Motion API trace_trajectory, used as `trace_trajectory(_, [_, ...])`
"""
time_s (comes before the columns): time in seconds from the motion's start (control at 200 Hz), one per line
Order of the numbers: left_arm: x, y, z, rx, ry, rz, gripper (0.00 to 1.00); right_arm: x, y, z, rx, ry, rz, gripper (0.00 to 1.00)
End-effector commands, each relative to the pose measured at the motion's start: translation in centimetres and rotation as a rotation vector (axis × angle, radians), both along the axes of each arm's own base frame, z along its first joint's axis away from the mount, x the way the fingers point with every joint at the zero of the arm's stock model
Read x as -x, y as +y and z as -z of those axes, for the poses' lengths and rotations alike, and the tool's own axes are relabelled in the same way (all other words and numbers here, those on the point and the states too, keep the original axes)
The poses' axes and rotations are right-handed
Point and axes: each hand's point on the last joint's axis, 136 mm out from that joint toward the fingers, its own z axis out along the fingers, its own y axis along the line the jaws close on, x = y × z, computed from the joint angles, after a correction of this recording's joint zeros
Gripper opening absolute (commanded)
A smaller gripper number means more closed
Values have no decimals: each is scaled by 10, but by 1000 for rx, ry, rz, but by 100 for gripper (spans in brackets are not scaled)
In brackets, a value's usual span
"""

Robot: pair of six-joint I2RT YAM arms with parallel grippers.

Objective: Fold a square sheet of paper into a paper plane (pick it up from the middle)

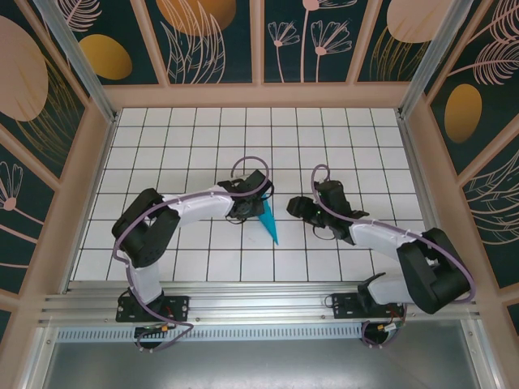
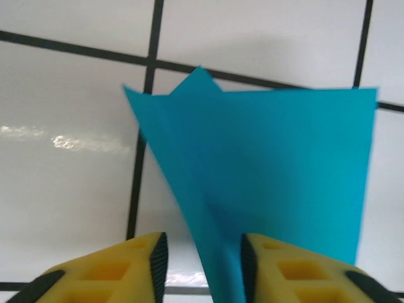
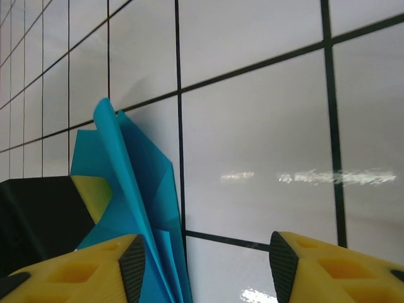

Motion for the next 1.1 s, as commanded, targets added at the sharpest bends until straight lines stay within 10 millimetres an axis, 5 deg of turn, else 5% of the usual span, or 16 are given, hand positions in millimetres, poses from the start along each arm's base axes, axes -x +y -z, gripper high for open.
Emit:
trace_trajectory(0.0, [2, 5, -9, 38, -31, -27, 36, -1, 25, -18, -80, -49, -100, 56])
trace_trajectory(0.185, [8, 11, -12, 80, -64, -32, 20, 9, 49, -16, -75, -45, -233, 58])
trace_trajectory(0.455, [18, 20, 4, 60, -47, -20, 15, 18, 85, -7, -13, -30, -357, 60])
trace_trajectory(0.51, [17, 19, -5, 82, -67, -19, 15, 19, 90, -7, -12, -35, -368, 59])
trace_trajectory(0.696, [16, 20, -10, 93, -87, -23, 16, 23, 95, -11, -7, -51, -388, 55])
trace_trajectory(0.771, [15, 18, -12, 108, -97, -18, 16, 26, 96, -16, -11, -72, -401, 45])
trace_trajectory(1.096, [13, 15, -11, 111, -101, -5, 16, 29, 97, -3, 25, -47, -426, 50])
